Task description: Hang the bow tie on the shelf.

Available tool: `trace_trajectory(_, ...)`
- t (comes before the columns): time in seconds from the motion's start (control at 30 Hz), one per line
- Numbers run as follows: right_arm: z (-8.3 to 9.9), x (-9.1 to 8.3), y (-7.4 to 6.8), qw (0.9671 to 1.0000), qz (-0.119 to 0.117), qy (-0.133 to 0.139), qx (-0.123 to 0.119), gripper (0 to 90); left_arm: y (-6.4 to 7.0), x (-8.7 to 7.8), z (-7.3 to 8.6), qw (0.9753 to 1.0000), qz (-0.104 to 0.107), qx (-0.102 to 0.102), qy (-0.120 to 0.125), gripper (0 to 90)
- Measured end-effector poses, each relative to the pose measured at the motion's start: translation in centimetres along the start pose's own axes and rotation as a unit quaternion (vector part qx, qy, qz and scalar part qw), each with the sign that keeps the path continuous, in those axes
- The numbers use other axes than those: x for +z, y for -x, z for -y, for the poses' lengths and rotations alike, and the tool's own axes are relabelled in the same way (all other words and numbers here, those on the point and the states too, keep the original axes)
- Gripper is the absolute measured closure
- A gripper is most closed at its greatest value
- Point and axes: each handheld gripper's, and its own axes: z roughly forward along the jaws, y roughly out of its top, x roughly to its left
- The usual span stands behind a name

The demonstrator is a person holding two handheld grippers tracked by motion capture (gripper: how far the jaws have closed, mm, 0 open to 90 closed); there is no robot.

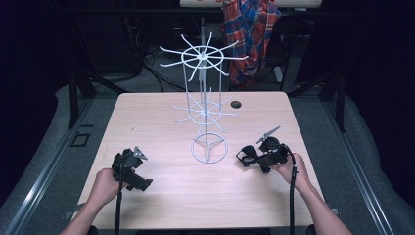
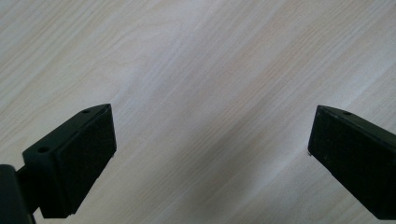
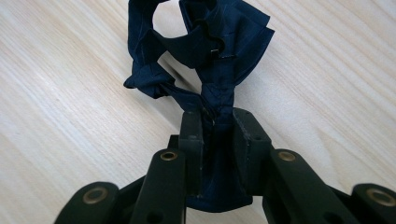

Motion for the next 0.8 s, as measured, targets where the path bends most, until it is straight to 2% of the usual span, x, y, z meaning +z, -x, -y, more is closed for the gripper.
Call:
trace_trajectory(0.07,0.1,-0.3,0.1,0.9996,-0.017,0.017,0.016,75.2,0.2,0.0,0.0,1.0,0.002,0.006,-0.003,1.2)
trace_trajectory(0.13,0.0,-0.5,0.2,0.9996,-0.016,0.017,0.015,75.1,0.2,0.0,0.0,1.0,-0.001,0.008,-0.003,1.2)
trace_trajectory(0.17,0.0,-0.5,0.0,0.999,-0.022,0.03,0.024,75.1,0.1,0.0,-0.1,1.0,-0.002,0.009,-0.001,1.2)
trace_trajectory(0.23,0.0,-0.8,-0.1,0.9992,-0.026,0.026,0.017,75.1,0.1,0.0,-0.2,1.0,-0.005,0.009,-0.001,1.2)
trace_trajectory(0.4,0.3,-0.9,-0.3,0.9991,-0.023,0.032,0.019,75.1,0.0,0.1,-0.6,0.9999,-0.014,0.0,0.005,5.0)
trace_trajectory(0.43,0.4,-1.1,-0.3,0.9992,-0.016,0.032,0.02,75.2,-0.1,0.1,-0.7,0.9999,-0.013,0.001,0.004,5.1)
trace_trajectory(0.63,0.8,-1.8,0.0,0.9972,-0.023,0.056,0.044,75.2,-0.2,-0.3,-0.6,0.9998,-0.013,-0.002,0.013,5.7)
trace_trajectory(0.8,1.1,-2.2,0.4,0.9955,-0.024,0.067,0.062,75.1,0.0,-0.2,-0.7,0.9997,-0.022,-0.007,0.011,11.0)
